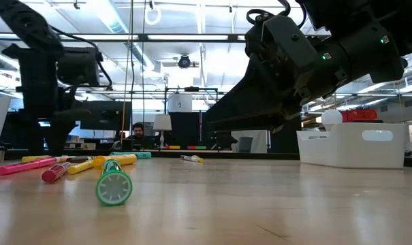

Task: Pick & Place Markers
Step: Put the yellow pen into the transparent bin

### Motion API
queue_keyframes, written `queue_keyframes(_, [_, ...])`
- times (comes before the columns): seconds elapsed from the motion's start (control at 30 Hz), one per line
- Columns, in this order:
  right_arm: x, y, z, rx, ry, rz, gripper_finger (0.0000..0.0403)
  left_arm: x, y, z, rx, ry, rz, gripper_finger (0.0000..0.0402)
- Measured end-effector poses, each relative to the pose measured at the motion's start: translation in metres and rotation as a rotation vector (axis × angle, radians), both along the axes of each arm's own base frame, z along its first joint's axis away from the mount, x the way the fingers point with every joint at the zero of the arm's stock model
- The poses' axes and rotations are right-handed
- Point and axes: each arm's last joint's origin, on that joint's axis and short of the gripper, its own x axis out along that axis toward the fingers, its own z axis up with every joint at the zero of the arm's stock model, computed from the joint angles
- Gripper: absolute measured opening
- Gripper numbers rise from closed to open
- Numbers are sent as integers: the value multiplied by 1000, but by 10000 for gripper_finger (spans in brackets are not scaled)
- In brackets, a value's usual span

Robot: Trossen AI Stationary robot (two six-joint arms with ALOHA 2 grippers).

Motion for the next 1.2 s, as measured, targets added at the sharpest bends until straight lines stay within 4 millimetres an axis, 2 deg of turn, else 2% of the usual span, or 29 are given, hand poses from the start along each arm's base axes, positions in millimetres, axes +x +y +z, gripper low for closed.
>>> queue_keyframes(0.3, [0,0,0,-3,-3,-8,178,5,-14,-3,87,-8,-8,124])
queue_keyframes(0.57, [0,-1,0,0,-3,-11,178,6,-16,-2,134,-9,-5,29])
queue_keyframes(0.8, [0,-1,0,0,-2,-11,178,4,-12,3,251,57,20,28])
queue_keyframes(0.97, [0,-1,0,0,-2,-11,178,18,-9,33,302,52,2,35])
queue_keyframes(1.03, [0,-1,0,0,-2,-11,178,29,-11,52,313,9,-41,31])
queue_keyframes(1.1, [0,-1,0,0,-2,-11,178,38,-19,72,307,-37,-101,28])
queue_keyframes(1.2, [0,-1,0,3,-2,-13,178,51,-40,103,280,-131,-213,28])
